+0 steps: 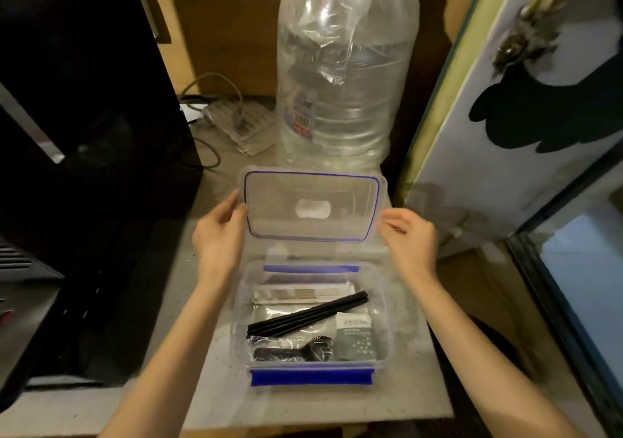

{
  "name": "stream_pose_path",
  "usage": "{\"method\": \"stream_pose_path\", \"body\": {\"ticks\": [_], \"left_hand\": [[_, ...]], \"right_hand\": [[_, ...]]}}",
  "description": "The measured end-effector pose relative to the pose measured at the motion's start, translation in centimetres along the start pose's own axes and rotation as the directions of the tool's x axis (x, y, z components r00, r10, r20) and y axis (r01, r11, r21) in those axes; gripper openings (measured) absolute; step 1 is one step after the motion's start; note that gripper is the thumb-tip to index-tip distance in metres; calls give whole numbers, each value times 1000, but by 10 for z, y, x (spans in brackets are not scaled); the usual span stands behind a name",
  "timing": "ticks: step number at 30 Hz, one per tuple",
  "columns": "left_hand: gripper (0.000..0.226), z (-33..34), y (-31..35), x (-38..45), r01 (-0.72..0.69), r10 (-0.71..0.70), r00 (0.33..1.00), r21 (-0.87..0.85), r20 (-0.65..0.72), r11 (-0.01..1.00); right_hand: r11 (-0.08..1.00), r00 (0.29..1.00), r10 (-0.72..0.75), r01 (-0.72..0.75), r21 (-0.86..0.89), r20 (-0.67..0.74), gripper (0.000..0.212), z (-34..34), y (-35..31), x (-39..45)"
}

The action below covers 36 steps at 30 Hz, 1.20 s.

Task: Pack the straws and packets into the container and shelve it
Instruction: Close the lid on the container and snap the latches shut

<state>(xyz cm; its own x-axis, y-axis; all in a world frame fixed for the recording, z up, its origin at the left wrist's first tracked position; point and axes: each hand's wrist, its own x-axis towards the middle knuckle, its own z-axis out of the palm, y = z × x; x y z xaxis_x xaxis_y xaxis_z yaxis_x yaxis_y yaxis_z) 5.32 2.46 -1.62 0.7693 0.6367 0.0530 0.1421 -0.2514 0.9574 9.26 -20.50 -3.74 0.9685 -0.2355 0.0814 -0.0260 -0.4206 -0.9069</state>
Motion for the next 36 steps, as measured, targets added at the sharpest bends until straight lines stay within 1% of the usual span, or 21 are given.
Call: {"method": "stream_pose_path", "body": {"ticks": [1,3,4,7,9,11,13,15,17,19,21,24,26,29,32,36], "left_hand": [[33,-4,3,-4,-8,9,1000,-77,1,997],[31,-10,5,-14,7,-3,1000,-208,20,978],[30,-12,5,-19,9,-3,1000,-246,24,969],[32,-19,3,-38,-18,27,999,-288,26,958],[29,-24,-2,-48,-2,15,999,-302,40,953],[17,-30,-11,-57,3,8,999,-236,45,972],[5,-35,-21,-68,4,3,998,-128,57,992],[24,-40,-28,-79,17,-15,998,-45,65,999],[33,-45,-33,-88,17,-16,997,-16,78,1000],[37,-50,-36,-94,-8,5,995,27,100,1000],[39,-54,-41,-101,-48,38,991,78,130,996],[40,-59,-47,-110,-104,84,988,159,129,982],[39,-61,-51,-114,-111,90,988,170,126,979],[36,-64,-55,-117,-71,53,992,156,115,985],[34,-65,-56,-117,-49,31,991,129,133,990],[28,-63,-54,-110,42,-57,983,88,175,995]], "right_hand": [[992,1000,23,-22,121,-8,18,-3,-1,-7],[940,995,103,-92,328,-16,29,-10,-5,-20],[912,990,140,-124,390,-13,31,-13,-6,-26],[849,975,222,-207,487,26,20,-18,-4,-43],[821,964,264,-245,516,36,16,-20,1,-52],[812,960,278,-251,527,28,11,-22,7,-60],[828,962,273,-248,502,24,2,-23,12,-69],[845,961,275,-261,467,39,12,-22,18,-79],[860,961,269,-267,434,59,21,-21,24,-88],[877,967,247,-253,407,69,24,-21,30,-96],[900,978,198,-205,385,58,23,-21,37,-103],[922,991,132,-136,363,36,25,-22,45,-111],[934,994,98,-108,341,49,29,-21,46,-115],[948,995,58,-78,308,75,32,-19,46,-116],[963,997,39,-54,265,63,33,-18,47,-114],[966,997,38,-52,254,61,32,-18,48,-112]]}}
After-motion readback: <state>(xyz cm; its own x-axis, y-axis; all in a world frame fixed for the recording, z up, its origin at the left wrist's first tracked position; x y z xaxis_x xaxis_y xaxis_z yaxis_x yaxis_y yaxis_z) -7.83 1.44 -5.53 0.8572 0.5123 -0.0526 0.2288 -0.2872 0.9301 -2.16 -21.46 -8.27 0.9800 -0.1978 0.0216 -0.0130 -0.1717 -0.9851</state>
